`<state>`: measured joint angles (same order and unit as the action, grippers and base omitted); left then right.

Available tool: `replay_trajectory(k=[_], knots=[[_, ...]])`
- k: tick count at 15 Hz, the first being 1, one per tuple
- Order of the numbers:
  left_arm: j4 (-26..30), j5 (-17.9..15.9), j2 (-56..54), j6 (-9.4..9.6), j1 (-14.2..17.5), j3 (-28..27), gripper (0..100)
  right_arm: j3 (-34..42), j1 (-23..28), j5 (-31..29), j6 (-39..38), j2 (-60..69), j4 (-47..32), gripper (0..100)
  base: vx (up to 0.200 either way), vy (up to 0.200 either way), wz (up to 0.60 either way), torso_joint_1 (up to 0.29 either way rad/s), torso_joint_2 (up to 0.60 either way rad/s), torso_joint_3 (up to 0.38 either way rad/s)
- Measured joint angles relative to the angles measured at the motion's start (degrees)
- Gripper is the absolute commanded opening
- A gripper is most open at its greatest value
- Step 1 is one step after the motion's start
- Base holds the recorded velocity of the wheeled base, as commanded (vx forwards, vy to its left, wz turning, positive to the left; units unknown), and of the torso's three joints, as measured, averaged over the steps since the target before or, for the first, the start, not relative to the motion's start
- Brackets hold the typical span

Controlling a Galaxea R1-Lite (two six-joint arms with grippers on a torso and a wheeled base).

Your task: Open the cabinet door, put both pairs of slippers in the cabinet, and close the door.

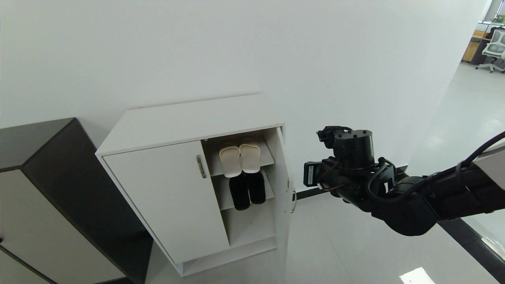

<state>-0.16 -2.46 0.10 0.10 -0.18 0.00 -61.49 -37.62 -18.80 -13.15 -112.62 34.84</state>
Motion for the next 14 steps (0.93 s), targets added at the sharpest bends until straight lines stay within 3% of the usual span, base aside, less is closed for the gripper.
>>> replay_trajectory(k=[6, 13, 14], knots=[[0.00, 0.01, 0.00, 0.00, 0.00, 0.00, 0, 2.17, -0.33, 0.51, 2.07, 1.29, 0.05, 0, 0.000, 0.000, 0.00, 0.000, 0.00, 0.000], [0.02, 0.01, 0.00, 0.00, -0.02, 0.00, 0, 2.23, -0.17, 0.52, 2.73, 0.68, 0.30, 0, 0.000, 0.000, 0.60, 0.003, 0.00, 0.004], [0.00, 0.00, 0.00, 0.00, 0.02, 0.00, 0, 2.26, -0.11, 0.55, 2.71, 0.68, 0.22, 0, 0.000, 0.000, 0.00, 0.000, 0.00, 0.000]])
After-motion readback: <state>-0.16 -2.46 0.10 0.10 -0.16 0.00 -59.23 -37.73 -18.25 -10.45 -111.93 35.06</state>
